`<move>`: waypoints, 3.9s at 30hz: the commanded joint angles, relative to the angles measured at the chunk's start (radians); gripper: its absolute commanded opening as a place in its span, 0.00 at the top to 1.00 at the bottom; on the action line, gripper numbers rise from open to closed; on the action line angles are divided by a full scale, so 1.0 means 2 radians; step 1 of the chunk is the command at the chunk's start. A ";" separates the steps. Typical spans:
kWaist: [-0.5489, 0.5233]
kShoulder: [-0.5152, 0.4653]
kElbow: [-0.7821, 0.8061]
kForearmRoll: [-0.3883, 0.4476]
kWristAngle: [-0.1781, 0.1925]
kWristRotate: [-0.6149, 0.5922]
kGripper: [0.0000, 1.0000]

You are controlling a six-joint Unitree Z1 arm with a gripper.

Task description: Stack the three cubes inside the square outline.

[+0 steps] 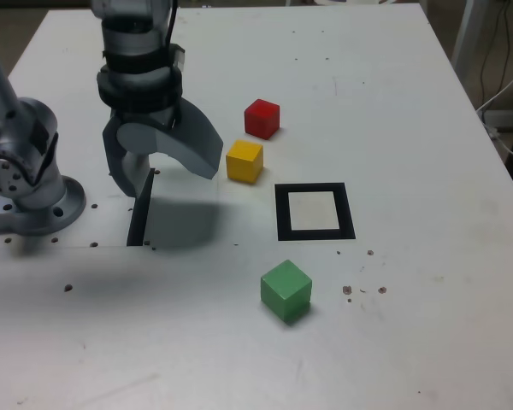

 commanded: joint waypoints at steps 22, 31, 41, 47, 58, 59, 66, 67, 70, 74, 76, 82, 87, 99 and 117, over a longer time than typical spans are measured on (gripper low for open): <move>0.105 0.053 -0.136 0.064 0.087 0.126 0.03; 0.191 0.133 -0.246 0.085 0.112 0.251 0.04; 0.210 0.199 -0.272 0.063 0.144 0.330 0.06; 0.198 0.215 -0.261 0.048 0.143 0.339 0.09; 0.198 0.243 -0.263 0.029 0.148 0.339 0.26; 0.198 0.243 -0.263 0.026 0.149 0.339 0.31; 0.198 0.245 -0.254 0.016 0.145 0.339 0.40; 0.198 0.246 -0.252 0.014 0.143 0.339 0.41; 0.198 0.248 -0.246 0.008 0.140 0.340 0.43; 0.197 0.250 -0.241 0.002 0.133 0.345 0.47; 0.197 0.252 -0.240 0.000 0.130 0.349 0.48; 0.197 0.253 -0.241 -0.004 0.125 0.354 0.56; 0.197 0.252 -0.247 0.002 0.117 0.353 0.66; 0.145 0.183 -0.295 0.060 0.090 0.281 0.71; -0.067 0.233 -0.364 0.148 0.036 -0.078 0.71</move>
